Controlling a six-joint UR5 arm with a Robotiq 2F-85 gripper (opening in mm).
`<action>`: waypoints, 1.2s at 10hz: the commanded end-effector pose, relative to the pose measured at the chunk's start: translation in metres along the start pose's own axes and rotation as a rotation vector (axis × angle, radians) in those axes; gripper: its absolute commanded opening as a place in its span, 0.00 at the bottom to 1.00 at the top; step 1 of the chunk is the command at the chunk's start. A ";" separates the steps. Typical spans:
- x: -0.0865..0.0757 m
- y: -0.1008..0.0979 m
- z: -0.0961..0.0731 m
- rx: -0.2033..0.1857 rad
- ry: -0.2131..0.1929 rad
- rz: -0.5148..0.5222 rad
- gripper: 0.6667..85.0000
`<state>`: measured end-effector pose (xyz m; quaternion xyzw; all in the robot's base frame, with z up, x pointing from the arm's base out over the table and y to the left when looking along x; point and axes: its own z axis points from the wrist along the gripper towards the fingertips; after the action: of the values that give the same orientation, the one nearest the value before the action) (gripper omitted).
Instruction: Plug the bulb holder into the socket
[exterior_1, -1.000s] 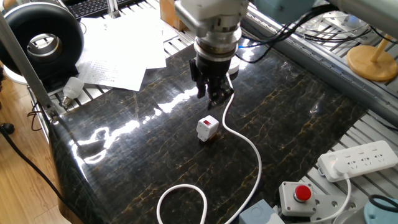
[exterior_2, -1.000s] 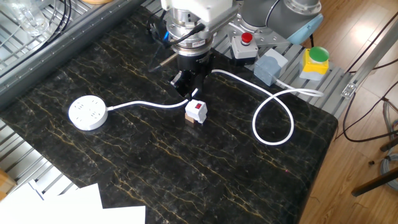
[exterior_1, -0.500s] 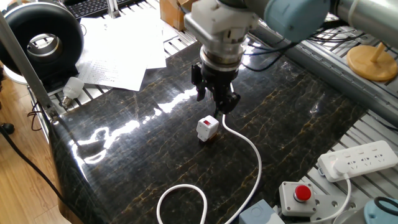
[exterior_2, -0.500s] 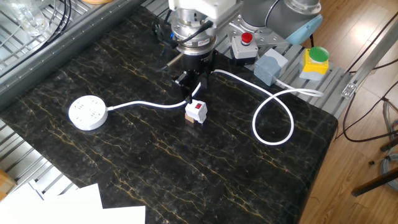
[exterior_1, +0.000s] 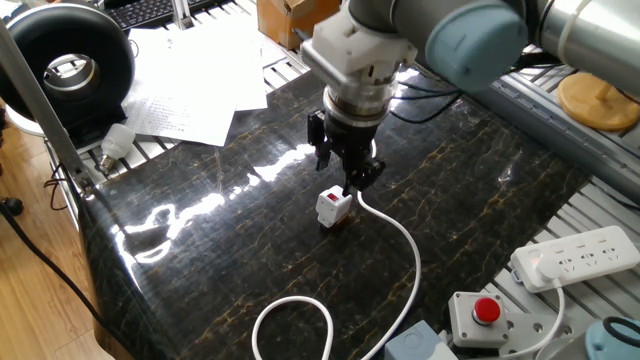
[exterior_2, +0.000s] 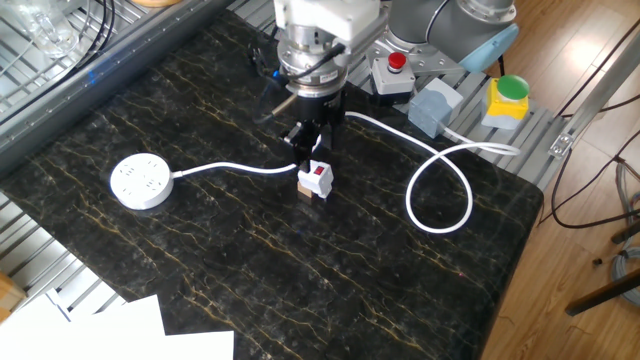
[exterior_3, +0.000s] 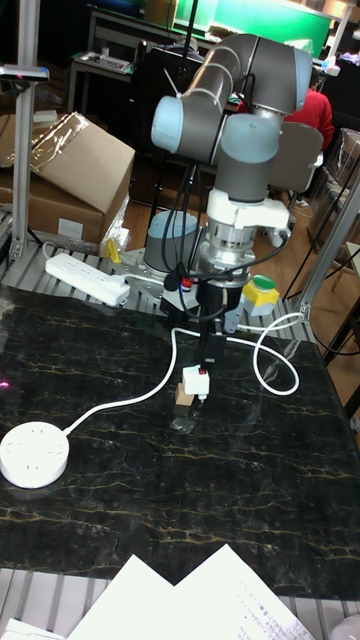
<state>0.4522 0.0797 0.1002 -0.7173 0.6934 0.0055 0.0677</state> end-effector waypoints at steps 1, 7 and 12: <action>-0.003 -0.002 0.012 0.013 -0.013 -0.027 0.63; -0.006 0.000 0.023 0.017 -0.027 -0.099 0.63; -0.009 0.006 0.024 0.016 -0.051 -0.111 0.63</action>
<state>0.4500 0.0885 0.0755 -0.7534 0.6522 0.0087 0.0836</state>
